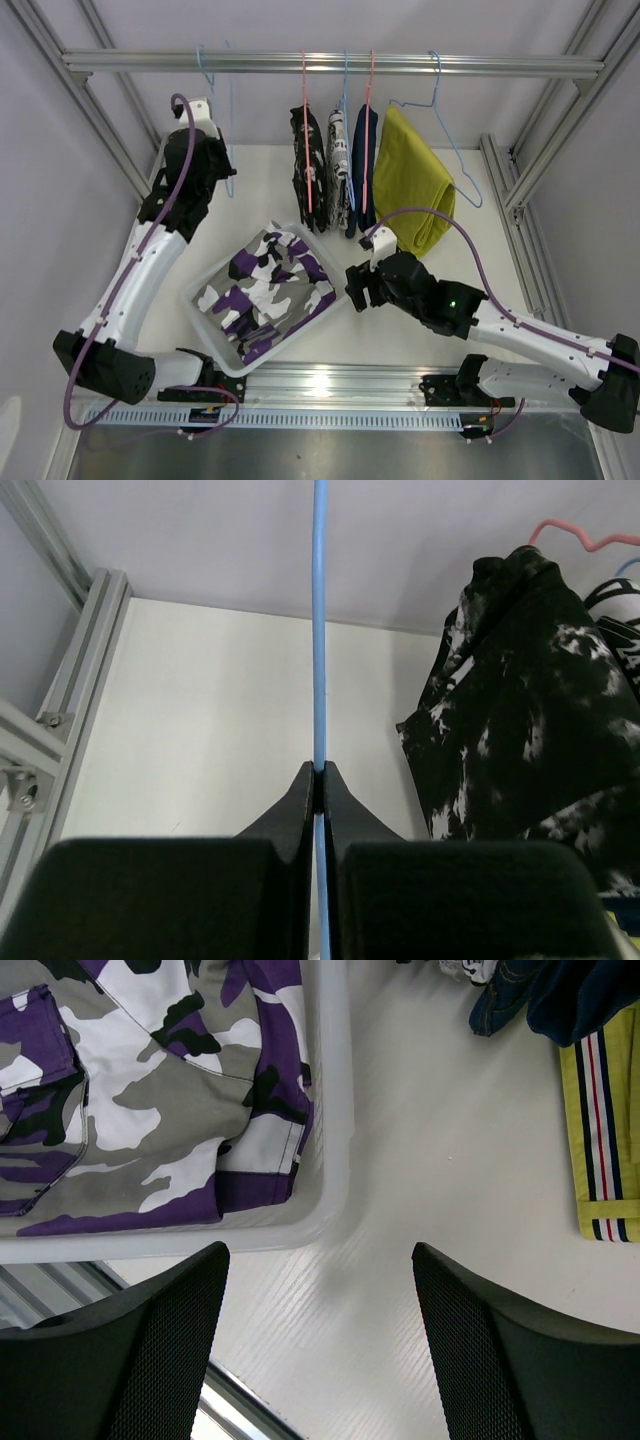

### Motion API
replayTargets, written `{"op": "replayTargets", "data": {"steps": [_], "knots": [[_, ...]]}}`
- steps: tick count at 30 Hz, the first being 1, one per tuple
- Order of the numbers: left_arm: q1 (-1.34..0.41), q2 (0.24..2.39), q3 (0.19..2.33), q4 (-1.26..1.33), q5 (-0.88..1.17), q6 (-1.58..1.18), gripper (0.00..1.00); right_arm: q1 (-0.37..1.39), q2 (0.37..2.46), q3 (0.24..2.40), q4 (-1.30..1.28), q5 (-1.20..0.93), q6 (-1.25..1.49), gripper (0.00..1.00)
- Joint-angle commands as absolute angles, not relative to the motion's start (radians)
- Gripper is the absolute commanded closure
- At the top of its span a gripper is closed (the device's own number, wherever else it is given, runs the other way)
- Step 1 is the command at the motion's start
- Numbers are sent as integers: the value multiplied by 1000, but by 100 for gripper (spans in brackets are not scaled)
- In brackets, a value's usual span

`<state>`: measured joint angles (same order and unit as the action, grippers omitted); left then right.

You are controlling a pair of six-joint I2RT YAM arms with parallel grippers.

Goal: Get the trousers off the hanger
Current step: Place the hanger at the clothesline.

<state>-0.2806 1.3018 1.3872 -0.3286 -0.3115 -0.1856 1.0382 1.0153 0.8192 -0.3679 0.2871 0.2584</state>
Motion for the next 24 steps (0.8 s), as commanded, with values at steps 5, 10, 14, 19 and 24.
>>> {"op": "replayTargets", "data": {"steps": [5,10,14,19,24], "knots": [[-284,1189,1463,-333,-337,-141,99,1068,983,822,-347,310,270,21],[-284,1196,1486,-342,-362,-115,100,1078,982,821,-350,331,268,21],[-284,1221,1505,-337,-370,-101,99,1080,983,819,-350,339,272,21],[-281,1258,1560,-342,-382,-83,99,1080,989,816,-345,350,268,21],[-267,1304,1624,-373,-374,-81,100,1077,996,819,-345,353,268,21]]}}
